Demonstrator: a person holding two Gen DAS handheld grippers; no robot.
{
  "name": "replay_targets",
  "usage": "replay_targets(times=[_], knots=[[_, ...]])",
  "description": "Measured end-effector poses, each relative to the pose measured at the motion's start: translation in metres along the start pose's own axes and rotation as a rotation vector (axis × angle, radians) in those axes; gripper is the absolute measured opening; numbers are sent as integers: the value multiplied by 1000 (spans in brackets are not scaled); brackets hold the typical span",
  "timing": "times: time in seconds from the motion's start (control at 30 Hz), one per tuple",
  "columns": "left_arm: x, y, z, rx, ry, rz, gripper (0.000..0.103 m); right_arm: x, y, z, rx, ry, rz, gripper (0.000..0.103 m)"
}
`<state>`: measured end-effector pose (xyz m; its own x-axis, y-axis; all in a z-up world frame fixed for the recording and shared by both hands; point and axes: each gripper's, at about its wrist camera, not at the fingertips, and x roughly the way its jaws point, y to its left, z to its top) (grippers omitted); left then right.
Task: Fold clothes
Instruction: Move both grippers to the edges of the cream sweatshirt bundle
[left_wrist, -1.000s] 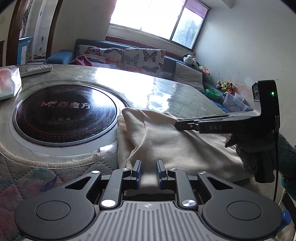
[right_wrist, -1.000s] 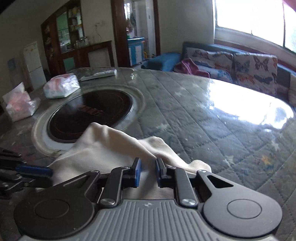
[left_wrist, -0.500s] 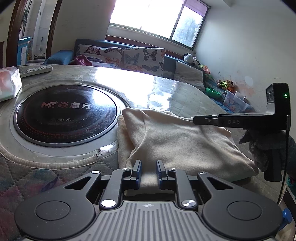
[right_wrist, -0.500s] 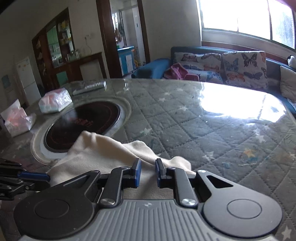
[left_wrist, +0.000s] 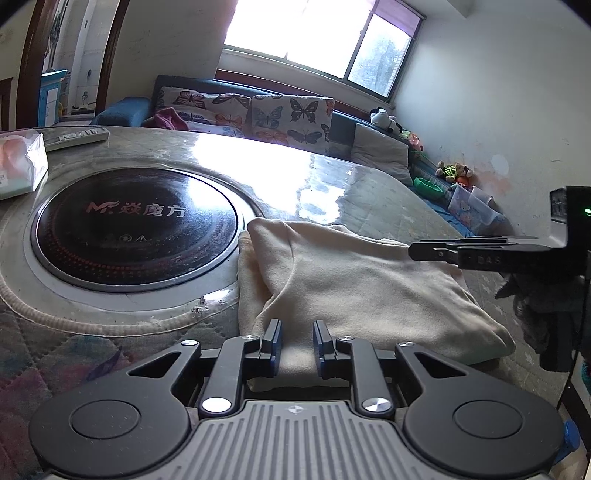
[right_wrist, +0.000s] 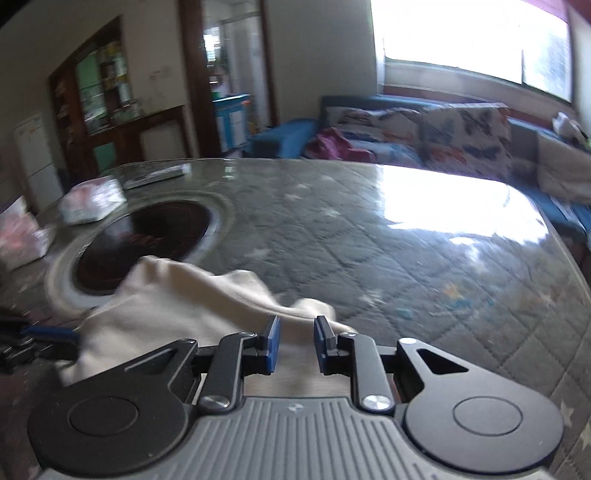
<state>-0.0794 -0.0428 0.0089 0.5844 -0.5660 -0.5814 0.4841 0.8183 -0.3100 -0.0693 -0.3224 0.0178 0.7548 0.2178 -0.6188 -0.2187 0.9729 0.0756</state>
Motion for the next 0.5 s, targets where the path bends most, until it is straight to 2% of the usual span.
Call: replay_targets(times=[0.13, 0.4, 0.47, 0.5], knots=[[-3, 4, -2, -14, 0, -6, 20, -12, 31, 2, -102, 10, 72, 28], [-16, 11, -4, -46, -16, 4, 21, -15, 93, -1, -301, 36, 228, 30], [-20, 15, 0, -58, -25, 32, 33, -12, 104, -1, -340, 44, 253, 30], [-21, 19, 1, -68, -28, 45, 33, -10, 110, -1, -359, 48, 265, 30]])
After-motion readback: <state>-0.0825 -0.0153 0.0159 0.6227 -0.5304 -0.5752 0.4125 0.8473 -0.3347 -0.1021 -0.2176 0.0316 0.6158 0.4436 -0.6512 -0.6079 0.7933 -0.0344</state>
